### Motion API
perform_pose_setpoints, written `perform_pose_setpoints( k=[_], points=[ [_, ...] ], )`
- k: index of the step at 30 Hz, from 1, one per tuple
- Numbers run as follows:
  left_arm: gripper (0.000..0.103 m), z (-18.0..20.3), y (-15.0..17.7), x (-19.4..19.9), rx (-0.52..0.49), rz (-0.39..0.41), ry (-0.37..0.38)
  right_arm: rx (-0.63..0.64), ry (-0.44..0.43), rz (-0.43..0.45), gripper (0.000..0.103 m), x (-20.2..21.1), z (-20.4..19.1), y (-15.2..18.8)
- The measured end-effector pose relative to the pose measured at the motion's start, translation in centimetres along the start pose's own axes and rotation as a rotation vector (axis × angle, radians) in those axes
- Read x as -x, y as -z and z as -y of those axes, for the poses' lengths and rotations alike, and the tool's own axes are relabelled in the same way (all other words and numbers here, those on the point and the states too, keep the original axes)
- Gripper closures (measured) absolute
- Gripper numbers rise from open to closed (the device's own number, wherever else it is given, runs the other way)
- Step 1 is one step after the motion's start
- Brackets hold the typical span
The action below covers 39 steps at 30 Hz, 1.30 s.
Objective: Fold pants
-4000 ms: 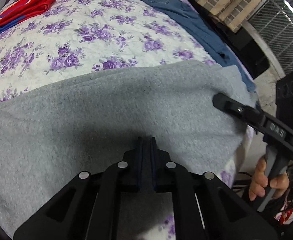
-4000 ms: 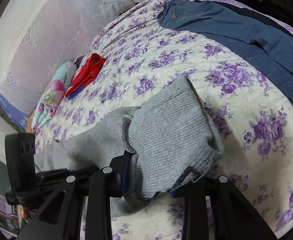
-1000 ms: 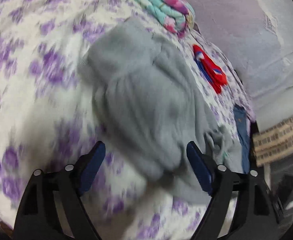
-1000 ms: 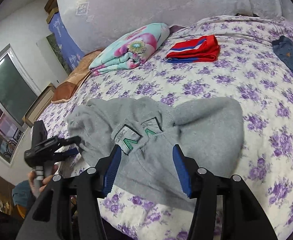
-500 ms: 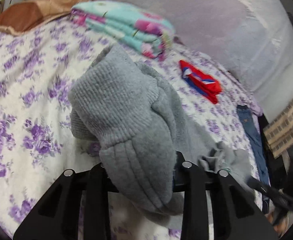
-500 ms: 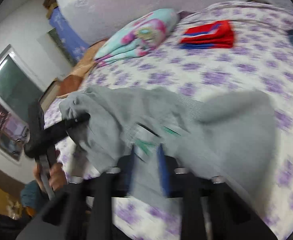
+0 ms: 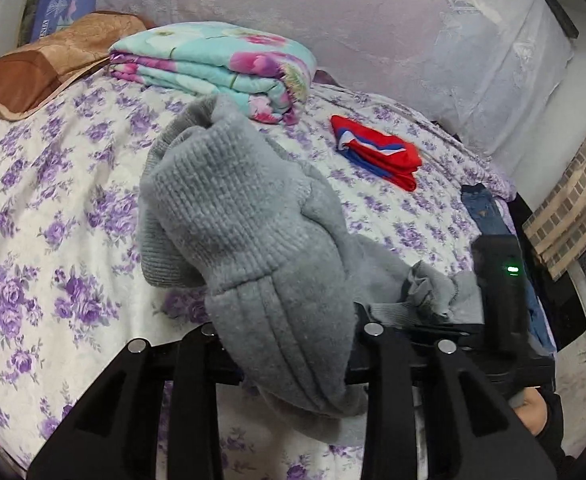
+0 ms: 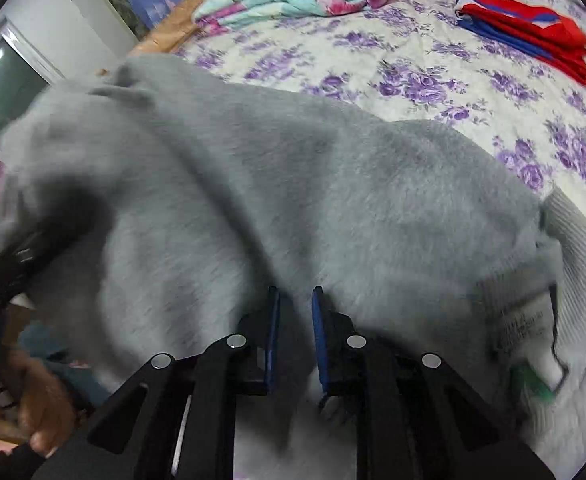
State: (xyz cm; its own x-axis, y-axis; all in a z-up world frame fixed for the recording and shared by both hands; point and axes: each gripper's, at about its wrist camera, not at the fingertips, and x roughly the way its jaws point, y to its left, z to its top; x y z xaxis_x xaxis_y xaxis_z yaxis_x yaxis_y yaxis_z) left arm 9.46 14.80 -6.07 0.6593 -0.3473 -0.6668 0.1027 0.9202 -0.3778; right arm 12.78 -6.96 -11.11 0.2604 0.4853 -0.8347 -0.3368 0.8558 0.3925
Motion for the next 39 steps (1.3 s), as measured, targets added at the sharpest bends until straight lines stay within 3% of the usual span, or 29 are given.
perform_pose_setpoints(
  k=[4,7,12,15,20,22,23,25,28,33,37,39],
  points=[
    [0.073,3.0,-0.2,1.1,-0.095,0.028,-0.021,-0.028,-0.021,0.186,0.084,8.1,1.8,2.2],
    [0.073,6.0,0.0,1.7,-0.179,0.05,-0.031,-0.11,0.007,0.334,0.076,14.1,5.6,4.7],
    [0.074,13.9,1.2,1.0,-0.351,0.035,0.003,-0.271,0.067,0.467,0.074,19.8,11.9,9.2],
    [0.074,19.0,2.5,-1.6,-0.456,-0.028,0.021,-0.338,0.086,0.519,0.073,21.6,14.9,12.1],
    [0.073,24.2,5.8,-9.2,-0.515,-0.275,0.069,-0.434,0.07,0.514,0.073,21.3,19.0,16.2],
    [0.065,25.2,6.7,-10.1,-0.552,-0.297,0.043,-0.462,0.063,0.497,0.073,20.8,20.3,17.4],
    [0.041,25.4,6.8,-10.0,-0.556,-0.294,0.047,-0.466,0.059,0.488,0.072,20.3,20.7,17.3],
    [0.008,25.8,7.0,-9.3,-0.524,-0.314,0.132,-0.464,0.048,0.471,0.073,19.9,21.2,17.4],
    [0.008,26.2,7.3,-8.1,-0.531,-0.324,0.153,-0.415,0.041,0.466,0.073,19.9,20.7,15.9],
    [0.008,24.3,6.1,-3.0,-0.435,-0.29,0.324,-0.252,-0.007,0.495,0.069,22.3,17.5,12.0],
    [0.009,21.1,3.9,-1.1,-0.329,-0.207,0.283,-0.09,-0.117,0.456,0.069,22.4,13.4,6.8],
    [0.028,19.2,2.5,-0.9,-0.274,-0.177,0.244,-0.047,-0.155,0.393,0.069,21.1,11.4,3.9]
  ],
)
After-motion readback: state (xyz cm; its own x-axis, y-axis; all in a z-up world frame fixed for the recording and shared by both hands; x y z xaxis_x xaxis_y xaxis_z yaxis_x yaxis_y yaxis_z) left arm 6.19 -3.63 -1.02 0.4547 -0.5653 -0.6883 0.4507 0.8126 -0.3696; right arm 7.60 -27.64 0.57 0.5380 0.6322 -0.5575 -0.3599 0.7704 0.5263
